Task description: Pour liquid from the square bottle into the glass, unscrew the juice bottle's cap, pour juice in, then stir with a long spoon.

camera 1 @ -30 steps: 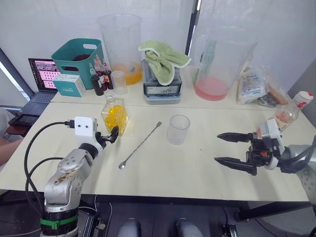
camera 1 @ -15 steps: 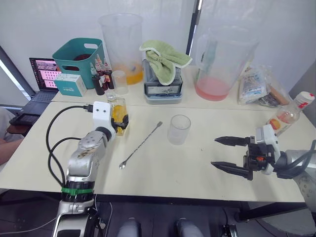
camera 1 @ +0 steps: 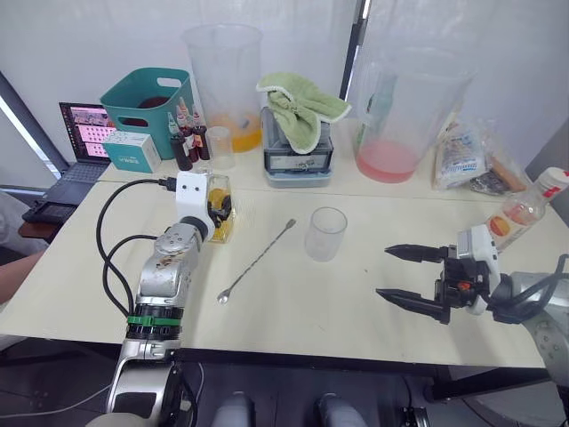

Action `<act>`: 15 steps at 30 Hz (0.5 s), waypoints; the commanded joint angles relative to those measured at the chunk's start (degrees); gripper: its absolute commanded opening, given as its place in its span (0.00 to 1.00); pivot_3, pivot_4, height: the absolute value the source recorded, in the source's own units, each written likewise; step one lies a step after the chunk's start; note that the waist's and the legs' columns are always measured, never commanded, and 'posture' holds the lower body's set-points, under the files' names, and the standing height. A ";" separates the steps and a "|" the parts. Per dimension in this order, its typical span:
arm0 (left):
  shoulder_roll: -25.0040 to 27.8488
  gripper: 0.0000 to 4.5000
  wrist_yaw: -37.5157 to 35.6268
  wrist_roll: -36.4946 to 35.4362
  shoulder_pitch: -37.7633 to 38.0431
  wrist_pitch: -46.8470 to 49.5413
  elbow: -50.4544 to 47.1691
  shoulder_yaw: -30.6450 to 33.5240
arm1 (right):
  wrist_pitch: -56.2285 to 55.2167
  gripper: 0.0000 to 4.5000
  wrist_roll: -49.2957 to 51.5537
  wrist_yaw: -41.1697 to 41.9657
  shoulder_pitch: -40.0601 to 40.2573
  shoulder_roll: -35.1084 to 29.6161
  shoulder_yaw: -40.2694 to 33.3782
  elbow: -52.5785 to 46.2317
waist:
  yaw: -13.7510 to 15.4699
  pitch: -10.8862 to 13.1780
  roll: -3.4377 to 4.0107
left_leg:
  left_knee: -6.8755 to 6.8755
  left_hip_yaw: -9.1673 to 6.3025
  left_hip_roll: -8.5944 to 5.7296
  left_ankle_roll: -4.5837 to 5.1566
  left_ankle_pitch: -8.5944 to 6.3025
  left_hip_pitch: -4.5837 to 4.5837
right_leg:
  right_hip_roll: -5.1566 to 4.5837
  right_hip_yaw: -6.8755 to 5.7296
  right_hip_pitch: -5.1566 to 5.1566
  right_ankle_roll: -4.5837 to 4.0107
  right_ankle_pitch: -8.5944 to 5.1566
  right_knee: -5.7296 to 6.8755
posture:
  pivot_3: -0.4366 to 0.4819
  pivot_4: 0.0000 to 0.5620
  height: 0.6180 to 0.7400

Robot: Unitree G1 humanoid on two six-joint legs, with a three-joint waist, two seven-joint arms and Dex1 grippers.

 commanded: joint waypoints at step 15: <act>20.65 0.66 -59.20 -27.33 2.98 -2.41 -13.97 -0.81 | -0.04 1.00 0.22 0.29 -4.42 -0.67 -0.22 3.18 | -0.52 0.14 -0.15 | 0.00 -0.22 -0.03 -0.03 0.01 -0.42 | -0.02 -0.17 -0.25 -0.01 0.01 -0.01 | 0.48 0.27 1.00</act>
